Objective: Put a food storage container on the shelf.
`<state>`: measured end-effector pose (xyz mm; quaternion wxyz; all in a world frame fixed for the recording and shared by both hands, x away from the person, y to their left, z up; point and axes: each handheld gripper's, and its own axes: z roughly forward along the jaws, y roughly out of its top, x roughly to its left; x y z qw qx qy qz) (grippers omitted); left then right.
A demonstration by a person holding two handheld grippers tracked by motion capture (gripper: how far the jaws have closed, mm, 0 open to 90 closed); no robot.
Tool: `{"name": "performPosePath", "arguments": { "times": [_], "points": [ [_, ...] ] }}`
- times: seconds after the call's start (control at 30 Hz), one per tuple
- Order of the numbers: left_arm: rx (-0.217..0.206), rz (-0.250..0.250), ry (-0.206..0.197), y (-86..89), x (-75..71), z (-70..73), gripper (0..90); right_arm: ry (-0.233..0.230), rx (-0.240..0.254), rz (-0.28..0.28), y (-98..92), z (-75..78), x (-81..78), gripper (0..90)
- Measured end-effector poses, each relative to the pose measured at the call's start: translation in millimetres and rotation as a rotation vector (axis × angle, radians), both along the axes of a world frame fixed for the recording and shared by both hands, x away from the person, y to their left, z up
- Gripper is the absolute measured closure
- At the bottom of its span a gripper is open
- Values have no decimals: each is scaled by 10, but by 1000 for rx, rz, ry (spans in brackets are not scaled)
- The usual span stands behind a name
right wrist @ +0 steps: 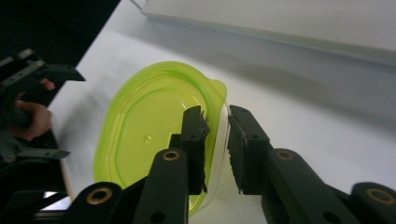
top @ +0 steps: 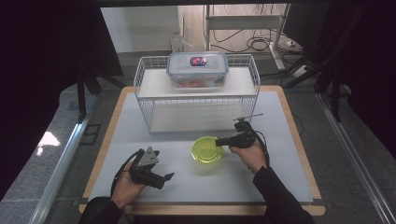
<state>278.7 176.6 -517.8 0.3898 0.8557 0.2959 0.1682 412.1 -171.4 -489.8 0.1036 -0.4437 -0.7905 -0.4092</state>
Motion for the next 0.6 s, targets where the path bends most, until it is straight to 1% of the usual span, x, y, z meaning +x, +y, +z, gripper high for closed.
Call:
{"name": "performPosePath", "arguments": {
  "times": [0.03,0.1,0.2,0.3,0.4,0.5,0.6],
  "points": [
    [1,0,0,-1,-1,0,30,-2,-3,1,4,6,-5,784],
    [3,0,-1,-4,-3,0,30,2,9,7,13,16,-14,800],
    [3,0,-2,-2,-3,1,30,-25,2,15,38,31,-35,805],
    [2,0,-3,2,-4,2,30,-15,32,25,49,42,-45,811],
    [2,-1,-3,2,-4,2,31,-15,49,30,55,55,-50,816],
    [3,0,-4,0,-5,3,31,-7,83,35,48,79,-50,823],
    [3,0,-4,0,-5,2,31,-20,81,31,39,111,-57,825]
  ]
}}
